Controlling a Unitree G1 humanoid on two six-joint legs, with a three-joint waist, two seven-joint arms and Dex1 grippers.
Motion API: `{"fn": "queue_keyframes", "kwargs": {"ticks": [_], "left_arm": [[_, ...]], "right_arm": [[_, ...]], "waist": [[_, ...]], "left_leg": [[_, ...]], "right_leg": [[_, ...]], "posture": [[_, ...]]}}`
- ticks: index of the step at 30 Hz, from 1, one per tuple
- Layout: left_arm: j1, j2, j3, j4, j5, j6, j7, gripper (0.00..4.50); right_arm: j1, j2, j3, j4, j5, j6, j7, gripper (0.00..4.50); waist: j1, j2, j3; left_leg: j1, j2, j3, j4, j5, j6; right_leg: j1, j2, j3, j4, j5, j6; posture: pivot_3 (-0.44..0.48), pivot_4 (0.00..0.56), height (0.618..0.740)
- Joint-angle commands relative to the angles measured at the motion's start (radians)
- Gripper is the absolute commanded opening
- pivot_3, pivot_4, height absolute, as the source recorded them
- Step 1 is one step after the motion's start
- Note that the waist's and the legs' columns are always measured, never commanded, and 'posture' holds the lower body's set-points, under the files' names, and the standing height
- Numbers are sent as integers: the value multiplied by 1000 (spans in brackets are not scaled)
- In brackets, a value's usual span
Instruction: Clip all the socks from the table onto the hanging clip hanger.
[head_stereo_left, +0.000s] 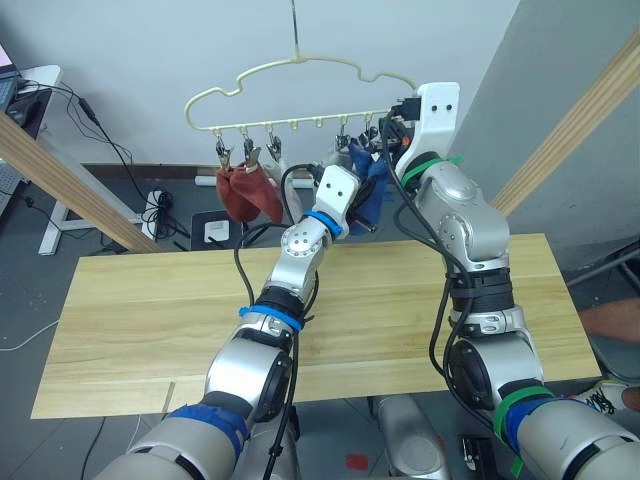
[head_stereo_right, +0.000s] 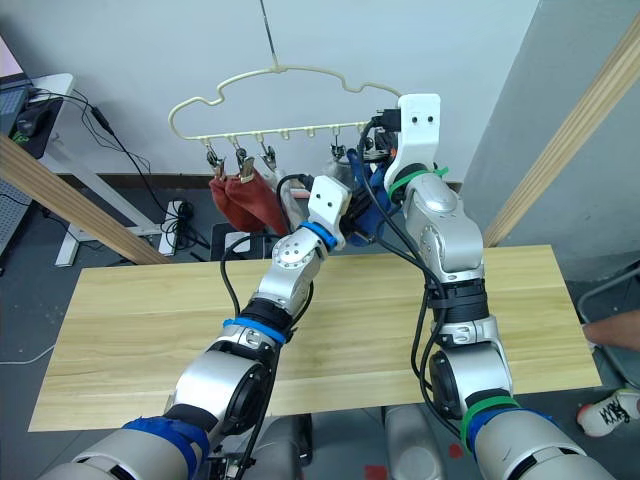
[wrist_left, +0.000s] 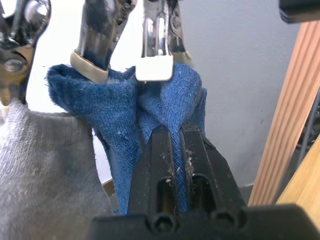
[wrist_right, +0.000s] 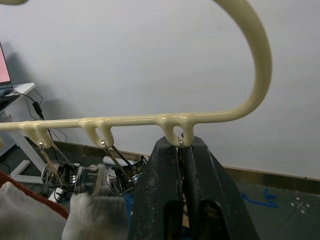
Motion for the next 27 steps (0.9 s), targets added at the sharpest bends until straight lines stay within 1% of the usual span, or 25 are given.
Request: {"fn": "queue_keyframes", "kwargs": {"ticks": [1, 3, 4, 6, 10, 14, 15, 16, 18, 21, 23, 24, 27], "left_arm": [[-27, -13, 10, -20, -8, -17, 9, 38], [-30, -16, 13, -22, -8, -15, 10, 38], [-31, -19, 14, -23, -9, -13, 9, 11], [-33, -22, 17, -25, -9, -11, 8, 0], [-44, -31, 32, -19, -17, 11, 13, 0], [-44, -32, 30, -21, -18, 33, 2, 1035], [-40, -31, 26, -26, -15, 38, 1, 1401], [-35, -29, 21, -29, -10, 42, 1, 1716], [-13, -12, 0, -43, 11, 52, -16, 2320], [27, 25, -24, -85, 37, 75, -31, 2320], [63, 60, -45, -160, 46, 103, -64, 2320], [84, 79, -55, -206, 48, 125, -82, 2320], [206, 184, -81, -433, 37, 263, -169, 2320]], "right_arm": [[2, -8, 15, -40, -3, 0, 1, 0], [4, -9, 16, -42, -5, -1, -1, 0], [5, -8, 15, -43, -3, -2, -3, 255], [7, -6, 11, -48, 2, -5, -6, 821], [8, -3, 5, -57, 10, -3, -11, 2397], [15, -8, -4, -85, 22, 8, -9, 3811], [19, -12, -6, -98, 27, 16, -3, 4237], [24, -18, -5, -111, 31, 25, 6, 4500], [46, -39, 6, -156, 40, 48, 41, 4500], [97, -113, 62, -238, 28, 41, 138, 4500], [144, -181, 98, -289, 27, 30, 218, 4500], [164, -207, 103, -308, 36, 30, 245, 4500], [205, -309, 117, -345, 45, 6, 352, 4500]], "waist": [[0, 0, 0], [0, 0, 0], [0, 0, 0], [0, 0, 0], [0, 0, 0], [0, 0, 0], [0, 0, 0], [0, 0, 0], [1, 0, 0], [1, 0, 0], [1, 0, 0], [1, 0, 0], [-2, 0, 0]], "left_leg": [[0, 0, 0, 0, 0, 0], [0, 0, 0, 0, 0, 0], [0, 0, 0, 0, 0, 0], [0, 0, 0, 0, 0, 0], [0, 0, 0, 0, 0, 0], [0, 0, 0, 0, 0, 0], [0, 0, 0, 0, 0, 0], [0, 0, 0, 0, 0, 0], [-1, 0, 0, 0, 0, 0], [-1, 0, 0, 0, 0, 0], [-1, 0, 0, 0, 0, 0], [-1, 0, 0, 0, 0, 0], [0, 0, 0, 0, 0, 0]], "right_leg": [[0, 0, 0, 0, 0, 0], [0, 0, 0, 0, 0, 0], [0, 0, 0, 0, 0, 0], [0, 0, 0, 0, 0, 0], [0, 0, 0, 0, 0, 0], [0, 0, 0, 0, 0, 0], [0, 0, 0, 0, 0, 0], [0, 0, 0, 0, 0, 0], [0, 0, 0, 0, 0, 0], [0, 0, 0, 0, 0, 0], [0, 0, 0, 0, 0, 0], [0, 0, 0, 0, 0, 0], [0, 0, 0, 1, 0, 0]], "posture": [[-290, 334, 740], [-289, 334, 740], [-289, 333, 740], [-289, 333, 740], [-287, 332, 740], [-286, 329, 740], [-285, 329, 740], [-285, 329, 740], [-283, 328, 740], [-269, 328, 740], [-259, 328, 740], [-257, 329, 740], [-253, 330, 740]]}}
